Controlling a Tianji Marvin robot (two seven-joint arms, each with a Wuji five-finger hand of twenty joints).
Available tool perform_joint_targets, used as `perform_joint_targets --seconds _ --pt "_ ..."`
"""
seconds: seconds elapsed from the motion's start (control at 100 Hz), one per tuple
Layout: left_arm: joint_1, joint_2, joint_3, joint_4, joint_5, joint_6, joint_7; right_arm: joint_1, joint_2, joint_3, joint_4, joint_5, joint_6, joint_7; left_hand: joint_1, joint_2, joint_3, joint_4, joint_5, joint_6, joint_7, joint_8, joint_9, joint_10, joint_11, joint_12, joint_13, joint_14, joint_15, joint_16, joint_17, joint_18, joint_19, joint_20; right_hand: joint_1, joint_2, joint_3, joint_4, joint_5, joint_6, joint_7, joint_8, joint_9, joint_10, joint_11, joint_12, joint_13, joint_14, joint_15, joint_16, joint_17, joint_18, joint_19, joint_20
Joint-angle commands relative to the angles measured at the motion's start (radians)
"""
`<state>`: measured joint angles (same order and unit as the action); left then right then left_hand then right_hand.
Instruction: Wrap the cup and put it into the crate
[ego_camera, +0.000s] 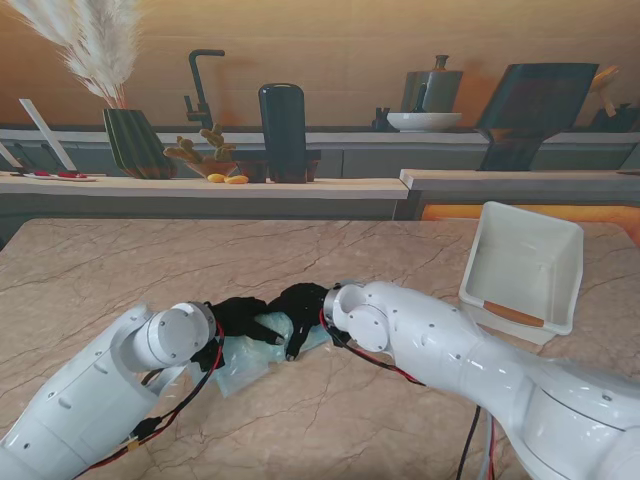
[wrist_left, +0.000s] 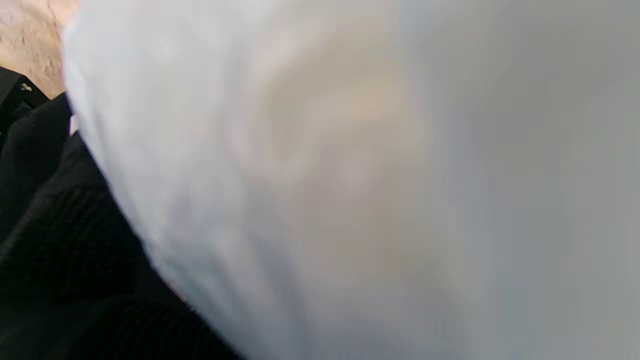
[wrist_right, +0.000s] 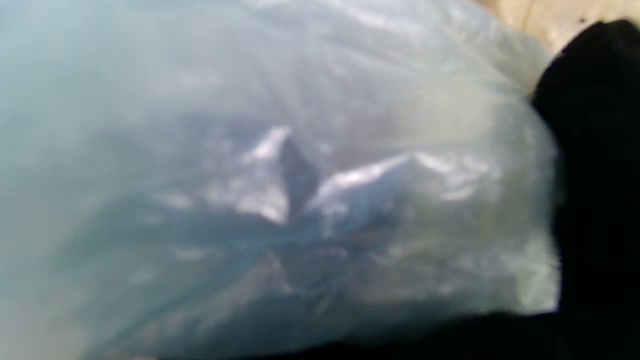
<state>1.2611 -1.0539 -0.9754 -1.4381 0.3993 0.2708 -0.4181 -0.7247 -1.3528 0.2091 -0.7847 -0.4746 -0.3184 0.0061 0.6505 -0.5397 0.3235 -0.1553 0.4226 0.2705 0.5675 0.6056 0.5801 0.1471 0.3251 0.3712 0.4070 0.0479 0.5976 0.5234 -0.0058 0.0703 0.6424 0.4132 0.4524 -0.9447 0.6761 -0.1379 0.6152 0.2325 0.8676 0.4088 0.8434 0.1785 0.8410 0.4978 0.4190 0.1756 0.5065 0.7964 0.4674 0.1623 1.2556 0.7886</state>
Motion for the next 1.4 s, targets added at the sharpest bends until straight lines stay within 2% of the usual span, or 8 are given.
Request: perform_joint_targets --seconds 0.0,0.15,0.29,0.45,0.66,0.81,1.02,1.39 --pt "0.066 -0.001 -0.004 0.024 0.005 0.001 0.021 -0.052 -0.015 -0.040 0.023 -0.005 -0.022 0.063 0.058 0.129 0.174 0.099 0.008 -0.127 0.011 -0.008 -0.056 0.061 -0.038 -0.009 -0.075 0.225 -0.277 -0.136 0.012 0.153 -0.035 -0.025 0.190 0.116 0.344 0.009 0.168 -0.570 0.238 -0.002 0.175 -0.097 0.138 0.010 0.628 -0.112 0.663 -0.016 0.080 -0.052 0.148 0.053" --pt "0.143 -0.012 -0.101 -0.032 0.004 -0.042 0.084 -0.053 -0.004 -0.036 -0.001 -0.001 -0.007 0.079 0.044 0.147 0.129 0.109 0.000 -0.125 -0.087 -0.077 -0.080 0.061 -0.059 -0.016 -0.081 0.226 -0.285 -0.135 0.014 0.166 -0.037 -0.018 0.206 0.094 0.374 -0.013 0.227 -0.535 0.259 -0.045 0.274 -0.074 0.095 -0.048 0.721 -0.084 0.635 -0.059 0.171 -0.079 0.238 0.054" --pt "0.243 -0.029 -0.203 -0.100 -0.044 -0.118 0.165 -0.068 0.026 -0.010 -0.059 -0.011 0.023 0.073 0.009 0.148 0.064 0.114 -0.012 -0.123 -0.157 -0.119 -0.109 0.064 -0.088 -0.033 -0.096 0.230 -0.307 -0.142 0.008 0.181 -0.059 -0.017 0.213 0.059 0.411 -0.021 0.252 -0.513 0.286 -0.080 0.303 -0.063 0.118 -0.088 0.733 -0.071 0.655 -0.047 0.170 -0.067 0.246 0.055" --pt "0.350 -0.055 -0.285 -0.175 -0.027 -0.219 0.318 -0.113 0.091 0.071 -0.199 -0.052 0.106 0.053 -0.020 0.148 0.006 0.111 -0.001 -0.138 -0.226 -0.159 -0.110 0.076 -0.113 -0.045 -0.095 0.242 -0.324 -0.147 0.011 0.203 -0.086 -0.014 0.215 0.071 0.424 -0.017 0.239 -0.508 0.299 -0.074 0.282 -0.053 0.142 -0.086 0.714 -0.069 0.672 -0.033 0.153 -0.060 0.246 0.062" --pt "0.449 -0.062 -0.361 -0.250 0.044 -0.317 0.407 -0.193 0.178 0.224 -0.390 -0.159 0.196 0.047 -0.025 0.157 -0.029 0.110 0.010 -0.150 -0.263 -0.176 -0.106 0.083 -0.137 -0.054 -0.088 0.248 -0.340 -0.151 0.016 0.213 -0.104 -0.014 0.223 0.099 0.421 -0.011 0.213 -0.500 0.313 -0.055 0.257 -0.042 0.167 -0.076 0.699 -0.071 0.687 -0.021 0.139 -0.058 0.244 0.069" --pt "0.487 -0.071 -0.380 -0.270 0.087 -0.346 0.479 -0.254 0.233 0.355 -0.501 -0.271 0.222 0.066 -0.018 0.156 -0.037 0.111 0.028 -0.154 -0.269 -0.177 -0.088 0.088 -0.144 -0.055 -0.073 0.256 -0.342 -0.151 0.028 0.220 -0.109 -0.013 0.226 0.102 0.421 -0.007 0.209 -0.490 0.315 -0.051 0.253 -0.034 0.174 -0.071 0.701 -0.072 0.692 -0.017 0.141 -0.054 0.244 0.071" --pt "0.494 -0.077 -0.370 -0.275 0.085 -0.333 0.501 -0.346 0.283 0.577 -0.629 -0.433 0.251 0.124 -0.008 0.158 -0.041 0.112 0.037 -0.155 -0.274 -0.178 -0.081 0.091 -0.151 -0.055 -0.066 0.259 -0.343 -0.150 0.035 0.220 -0.115 -0.012 0.224 0.119 0.417 0.001 0.189 -0.469 0.320 -0.040 0.241 -0.026 0.187 -0.057 0.704 -0.080 0.699 -0.011 0.149 -0.047 0.244 0.075" --pt "0.474 -0.072 -0.341 -0.278 0.060 -0.309 0.465 -0.421 0.308 0.847 -0.693 -0.625 0.367 0.162 0.006 0.170 -0.055 0.113 0.050 -0.159 -0.273 -0.173 -0.070 0.092 -0.152 -0.052 -0.059 0.261 -0.340 -0.148 0.043 0.216 -0.120 -0.011 0.229 0.138 0.416 0.015 0.169 -0.451 0.331 -0.027 0.221 -0.008 0.208 -0.035 0.699 -0.082 0.719 -0.001 0.147 -0.036 0.244 0.079"
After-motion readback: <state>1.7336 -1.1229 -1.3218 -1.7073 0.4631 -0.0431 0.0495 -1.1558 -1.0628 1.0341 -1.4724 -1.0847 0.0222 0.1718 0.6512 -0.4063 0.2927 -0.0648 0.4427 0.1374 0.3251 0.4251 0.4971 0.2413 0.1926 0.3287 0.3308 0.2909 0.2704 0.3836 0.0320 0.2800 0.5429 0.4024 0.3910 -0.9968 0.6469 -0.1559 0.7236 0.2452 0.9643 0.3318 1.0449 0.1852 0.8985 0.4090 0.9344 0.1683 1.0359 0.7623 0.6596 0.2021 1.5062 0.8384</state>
